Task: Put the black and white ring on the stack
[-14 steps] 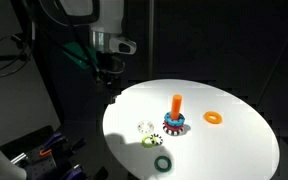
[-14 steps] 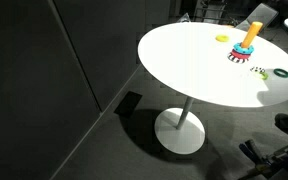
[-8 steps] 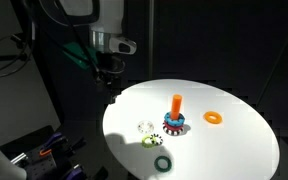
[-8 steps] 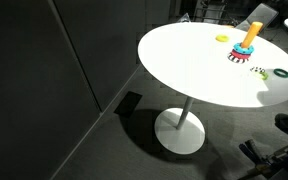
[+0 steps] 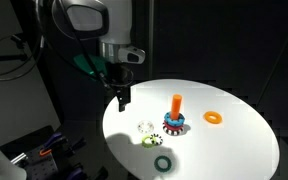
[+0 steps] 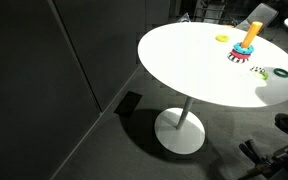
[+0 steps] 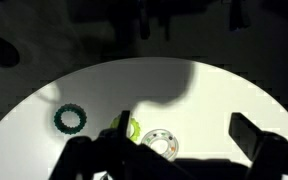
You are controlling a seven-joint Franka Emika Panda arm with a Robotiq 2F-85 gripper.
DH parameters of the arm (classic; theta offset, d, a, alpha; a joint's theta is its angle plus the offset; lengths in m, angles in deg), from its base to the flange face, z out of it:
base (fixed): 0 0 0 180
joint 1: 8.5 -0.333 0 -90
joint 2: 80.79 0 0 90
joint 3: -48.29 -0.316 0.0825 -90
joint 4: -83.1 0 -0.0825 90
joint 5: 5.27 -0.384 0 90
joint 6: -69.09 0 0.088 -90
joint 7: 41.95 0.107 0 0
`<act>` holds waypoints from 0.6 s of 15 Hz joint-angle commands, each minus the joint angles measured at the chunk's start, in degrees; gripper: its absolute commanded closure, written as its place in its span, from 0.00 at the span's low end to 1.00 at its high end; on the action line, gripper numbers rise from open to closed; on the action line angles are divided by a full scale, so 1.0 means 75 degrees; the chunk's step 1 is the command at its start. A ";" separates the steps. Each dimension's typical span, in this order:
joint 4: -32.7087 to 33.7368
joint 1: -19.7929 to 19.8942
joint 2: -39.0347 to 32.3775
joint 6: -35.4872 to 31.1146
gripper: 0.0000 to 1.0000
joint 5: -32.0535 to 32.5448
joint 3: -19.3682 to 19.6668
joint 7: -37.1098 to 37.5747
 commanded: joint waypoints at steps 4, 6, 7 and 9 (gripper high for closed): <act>0.0712 0.0220 -0.1338 -0.0679 0.00 -0.0082 -0.0055 0.0529; 0.0943 0.0254 -0.1764 -0.0897 0.00 -0.0079 -0.0061 0.0699; 0.1068 0.0266 -0.1971 -0.0967 0.00 -0.0104 -0.0060 0.0759; 0.1314 0.0294 -0.2395 -0.1219 0.00 -0.0159 -0.0064 0.0876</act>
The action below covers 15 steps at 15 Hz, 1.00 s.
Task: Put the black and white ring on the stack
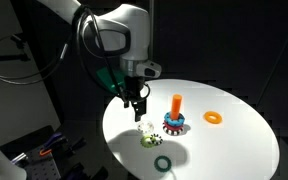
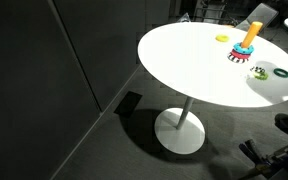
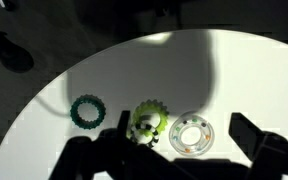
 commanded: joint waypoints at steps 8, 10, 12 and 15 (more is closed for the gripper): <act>0.1442 0.0234 -0.2190 -0.1001 0.00 -0.0376 -0.0094 0.0675; 0.1616 0.0265 -0.2504 -0.1224 0.00 -0.0333 -0.0079 0.0819; 0.1743 0.0308 -0.2788 -0.1435 0.00 -0.0328 -0.0070 0.0932; 0.1883 0.0387 -0.3175 -0.1745 0.00 -0.0359 -0.0073 0.1048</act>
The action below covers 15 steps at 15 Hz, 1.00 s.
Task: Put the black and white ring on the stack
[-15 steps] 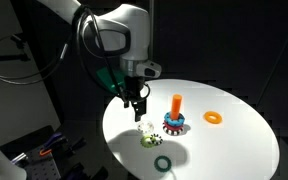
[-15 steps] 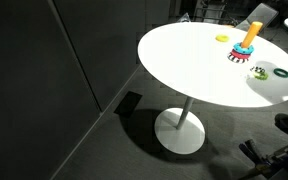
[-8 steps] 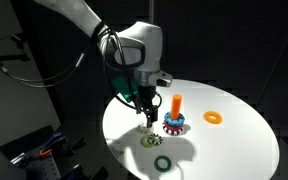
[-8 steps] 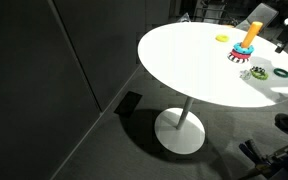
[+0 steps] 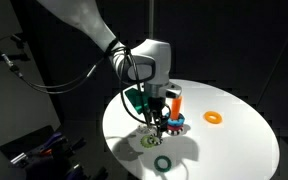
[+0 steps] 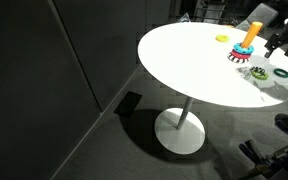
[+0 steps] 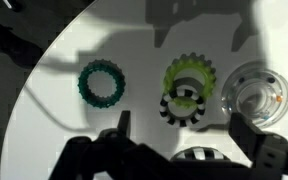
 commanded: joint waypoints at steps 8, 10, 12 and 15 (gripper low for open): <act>0.0622 0.0145 -0.1105 -0.0603 0.00 -0.0074 -0.0098 0.0533; 0.0660 0.0118 -0.1197 -0.0650 0.00 -0.0063 -0.0112 0.0616; 0.0708 0.0090 -0.1284 -0.0690 0.00 -0.0045 -0.0127 0.0698; 0.0741 0.0045 -0.1382 -0.0792 0.00 -0.0020 -0.0147 0.0804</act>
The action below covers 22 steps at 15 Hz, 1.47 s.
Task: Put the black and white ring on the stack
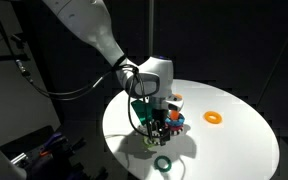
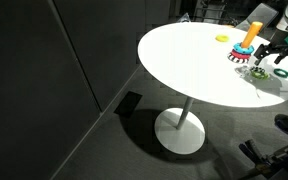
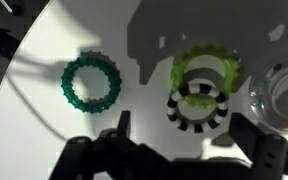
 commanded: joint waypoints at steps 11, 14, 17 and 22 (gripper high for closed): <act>0.0174 -0.0184 -0.0457 -0.0343 0.00 0.0043 -0.0008 0.0387; 0.0172 -0.0204 -0.0521 -0.0411 0.00 0.0046 -0.0002 0.0407; 0.0174 -0.0216 -0.0568 -0.0433 0.00 0.0051 0.0006 0.0427; 0.0169 -0.0217 -0.0548 -0.0401 0.44 0.0041 0.0013 0.0455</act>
